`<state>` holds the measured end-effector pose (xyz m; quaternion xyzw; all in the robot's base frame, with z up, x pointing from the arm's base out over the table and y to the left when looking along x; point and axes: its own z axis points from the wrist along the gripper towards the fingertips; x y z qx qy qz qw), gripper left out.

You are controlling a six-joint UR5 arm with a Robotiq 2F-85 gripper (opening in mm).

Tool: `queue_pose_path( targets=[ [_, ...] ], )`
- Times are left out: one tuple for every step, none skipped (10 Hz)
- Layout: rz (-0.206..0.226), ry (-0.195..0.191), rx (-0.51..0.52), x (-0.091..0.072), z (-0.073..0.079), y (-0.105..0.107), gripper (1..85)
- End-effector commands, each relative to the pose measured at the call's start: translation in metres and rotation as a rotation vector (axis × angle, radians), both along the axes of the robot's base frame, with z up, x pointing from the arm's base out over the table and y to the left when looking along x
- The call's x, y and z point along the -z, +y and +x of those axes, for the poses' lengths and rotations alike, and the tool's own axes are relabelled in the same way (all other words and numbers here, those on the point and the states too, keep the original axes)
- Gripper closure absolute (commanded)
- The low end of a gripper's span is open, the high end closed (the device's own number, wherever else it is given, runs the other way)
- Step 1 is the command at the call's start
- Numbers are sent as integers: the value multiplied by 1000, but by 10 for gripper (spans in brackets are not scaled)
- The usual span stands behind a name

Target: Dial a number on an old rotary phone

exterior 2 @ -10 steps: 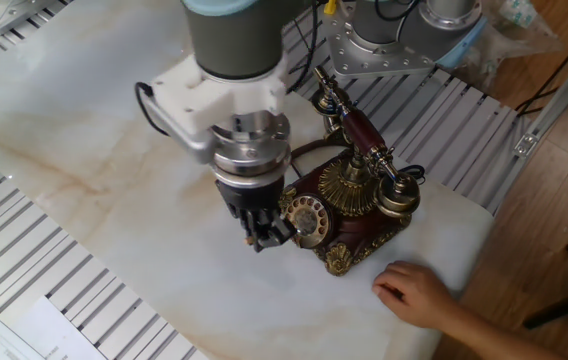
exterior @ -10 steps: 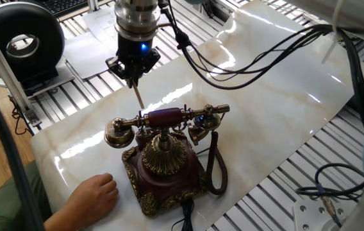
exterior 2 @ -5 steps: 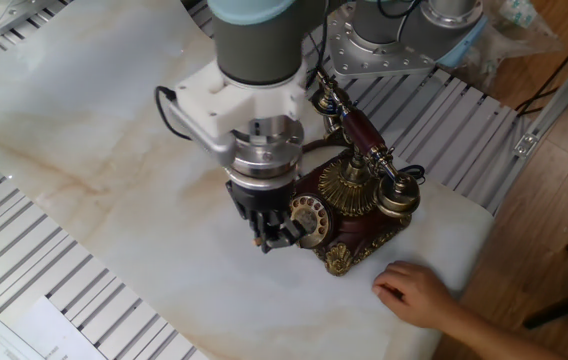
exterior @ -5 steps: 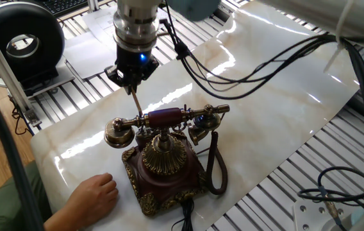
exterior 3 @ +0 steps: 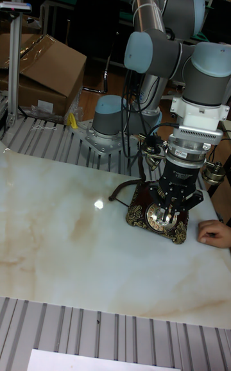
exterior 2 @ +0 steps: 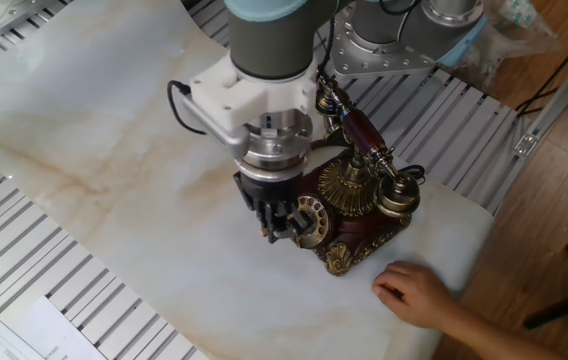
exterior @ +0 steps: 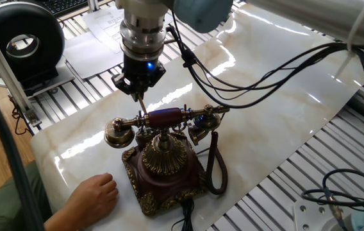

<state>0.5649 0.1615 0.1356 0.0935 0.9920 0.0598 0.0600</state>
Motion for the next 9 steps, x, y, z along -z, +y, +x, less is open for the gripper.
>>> queue_pose_path(
  targets=[
    [9,9,8,-5,-11,2,843],
    [12,8,10,-5,-12,3,843],
    [14,8,13,-3,-12,4,843],
    [14,8,14,-2,-14,5,843],
    [14,5,16,0,-14,6,843],
    [11,4,18,2,-15,6,843],
    [11,2,18,2,-14,6,843],
    [11,2,18,2,-14,6,843],
    [11,4,16,3,-15,6,843]
  ],
)
